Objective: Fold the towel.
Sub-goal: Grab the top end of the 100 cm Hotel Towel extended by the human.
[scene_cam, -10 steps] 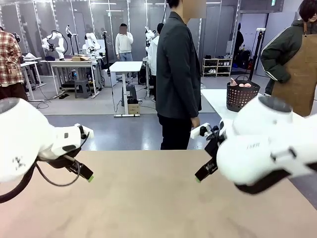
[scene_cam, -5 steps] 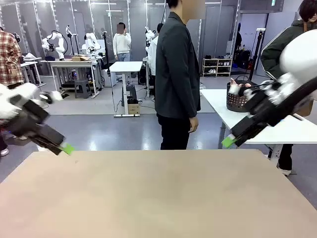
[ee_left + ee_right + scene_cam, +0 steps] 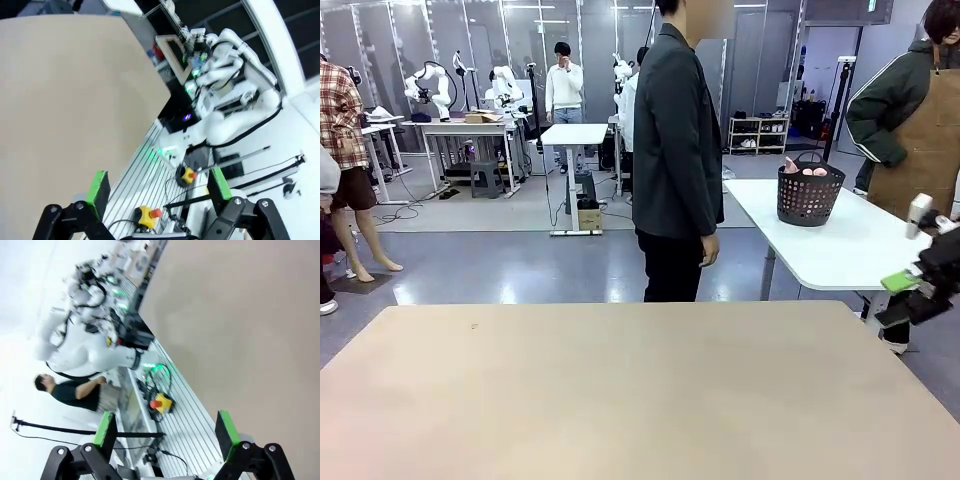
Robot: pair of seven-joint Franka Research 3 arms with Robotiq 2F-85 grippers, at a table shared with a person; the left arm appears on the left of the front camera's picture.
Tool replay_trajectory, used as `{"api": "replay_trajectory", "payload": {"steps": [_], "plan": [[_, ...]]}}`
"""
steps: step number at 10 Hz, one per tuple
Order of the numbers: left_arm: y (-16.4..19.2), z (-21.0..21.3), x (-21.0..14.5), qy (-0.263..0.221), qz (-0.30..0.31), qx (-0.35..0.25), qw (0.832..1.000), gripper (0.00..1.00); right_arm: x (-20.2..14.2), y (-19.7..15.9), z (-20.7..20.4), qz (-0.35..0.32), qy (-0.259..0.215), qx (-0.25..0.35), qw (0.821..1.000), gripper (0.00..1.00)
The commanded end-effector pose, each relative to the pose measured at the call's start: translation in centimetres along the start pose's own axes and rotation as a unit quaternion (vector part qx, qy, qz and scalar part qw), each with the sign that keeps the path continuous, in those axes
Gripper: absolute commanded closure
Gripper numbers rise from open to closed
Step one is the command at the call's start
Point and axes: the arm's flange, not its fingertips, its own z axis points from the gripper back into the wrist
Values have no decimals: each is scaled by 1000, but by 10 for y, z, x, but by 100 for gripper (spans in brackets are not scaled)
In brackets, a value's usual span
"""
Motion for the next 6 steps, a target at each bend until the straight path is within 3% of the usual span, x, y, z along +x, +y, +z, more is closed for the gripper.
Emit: {"api": "replay_trajectory", "payload": {"steps": [1, 2, 6], "plan": [[24, 29, -1, -46, 5, -13, 999, 0, -9, -11, 12, 7, -52, 27, 998, 0], [30, 39, -5, -50, 24, 7, 998, 0, -18, -10, 19, 5, -78, 23, 997, 0], [31, 77, -24, -101, 21, 17, 995, 0, -50, -6, 38, 23, -107, 15, 994, 0]]}}
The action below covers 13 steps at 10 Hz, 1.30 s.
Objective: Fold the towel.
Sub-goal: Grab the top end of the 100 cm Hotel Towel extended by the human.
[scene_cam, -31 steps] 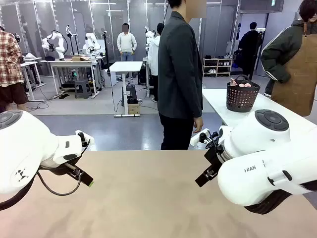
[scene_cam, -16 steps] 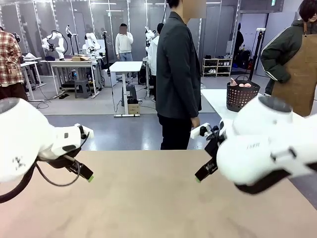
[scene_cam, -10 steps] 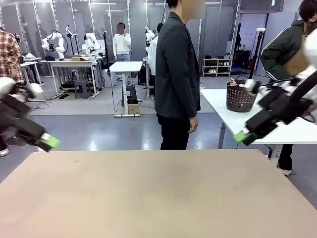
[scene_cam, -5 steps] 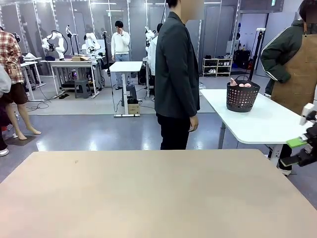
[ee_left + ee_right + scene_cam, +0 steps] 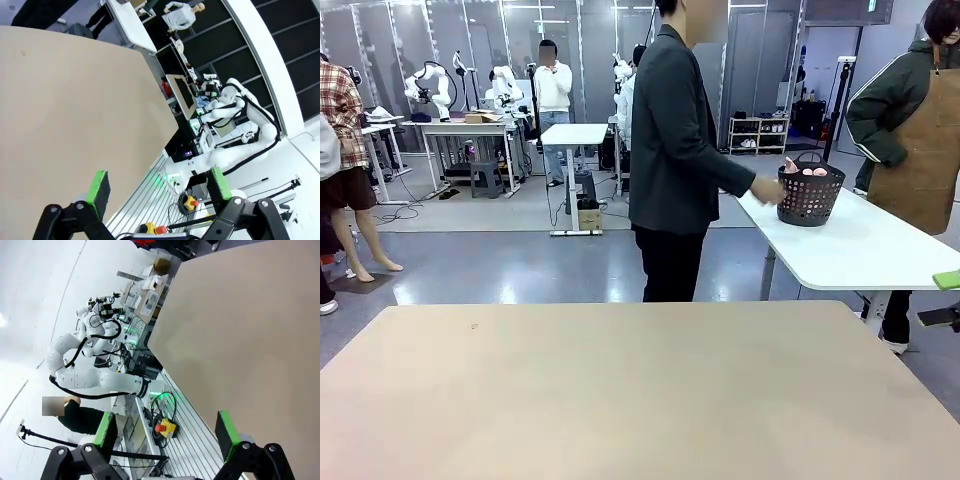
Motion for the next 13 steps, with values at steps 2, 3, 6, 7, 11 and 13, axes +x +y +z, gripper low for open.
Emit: {"api": "replay_trajectory", "payload": {"steps": [2, 3, 6, 7, 11, 13], "plan": [[-7, 23, -13, -27, -22, -6, 999, 0, -21, -5, 8, 13, -21, 2, 1000, 0], [-15, 28, -19, -29, -27, 10, 999, 0, -24, 0, 11, 23, -25, -7, 999, 0], [-6, 26, -13, -28, -7, 11, 1000, 0, -18, -6, 12, 2, -23, -2, 1000, 0], [-6, 26, -13, -28, -7, 11, 1000, 0, -18, -6, 12, 2, -23, -2, 1000, 0], [-6, 26, -13, -28, -7, 11, 1000, 0, -18, -6, 12, 2, -23, -2, 1000, 0], [-6, 26, -13, -28, -7, 11, 1000, 0, -18, -6, 12, 2, -23, -2, 1000, 0]]}}
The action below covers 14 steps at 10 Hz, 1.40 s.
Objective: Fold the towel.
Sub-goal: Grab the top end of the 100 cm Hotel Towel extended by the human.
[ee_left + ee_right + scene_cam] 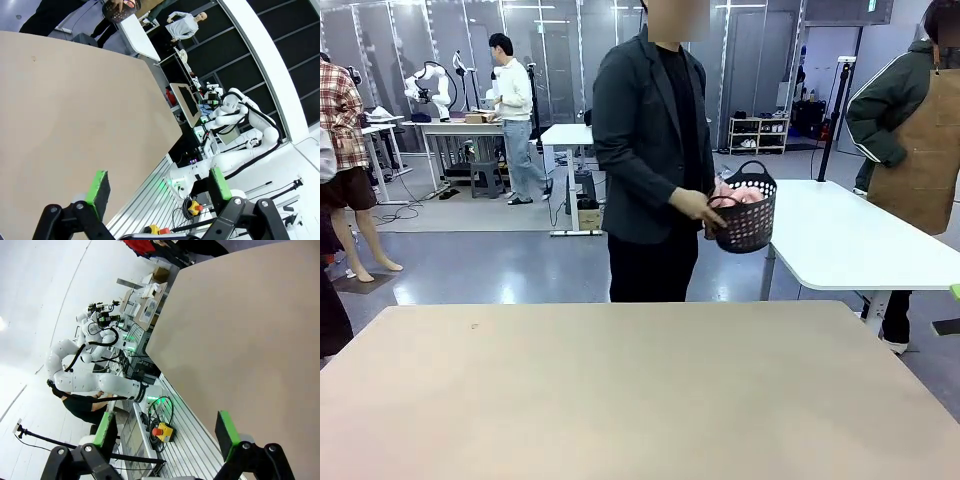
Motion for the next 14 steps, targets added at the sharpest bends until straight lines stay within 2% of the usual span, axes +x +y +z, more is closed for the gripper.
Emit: {"api": "replay_trajectory", "payload": {"steps": [1, 14], "plan": [[-1, 0, 2, -3, 2, 0, 1000, 0, 1, 1, 1, -3, -1, 0, 1000, 0], [-1, 0, 2, -3, 2, 0, 1000, 0, 1, 1, 1, -3, -1, 0, 1000, 0]]}}
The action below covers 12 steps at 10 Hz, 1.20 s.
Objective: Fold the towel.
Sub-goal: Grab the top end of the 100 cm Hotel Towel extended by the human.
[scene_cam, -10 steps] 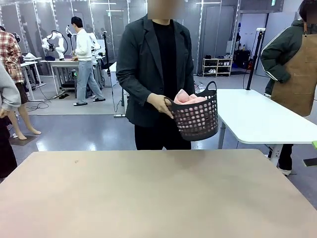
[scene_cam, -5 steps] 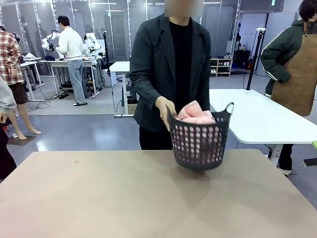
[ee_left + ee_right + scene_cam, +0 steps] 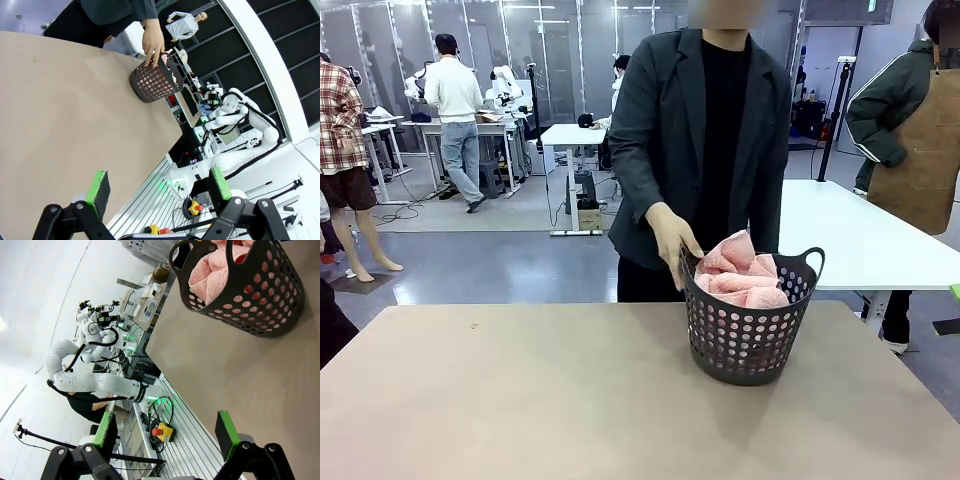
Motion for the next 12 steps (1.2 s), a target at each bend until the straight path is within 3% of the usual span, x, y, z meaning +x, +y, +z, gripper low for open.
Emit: {"api": "replay_trajectory", "payload": {"steps": [1, 12], "plan": [[-1, 0, 2, -3, 2, 0, 1000, 0, 1, 1, 1, -3, -1, 0, 1000, 0], [-1, 0, 2, -3, 2, 0, 1000, 0, 1, 1, 1, -3, -1, 0, 1000, 0]]}}
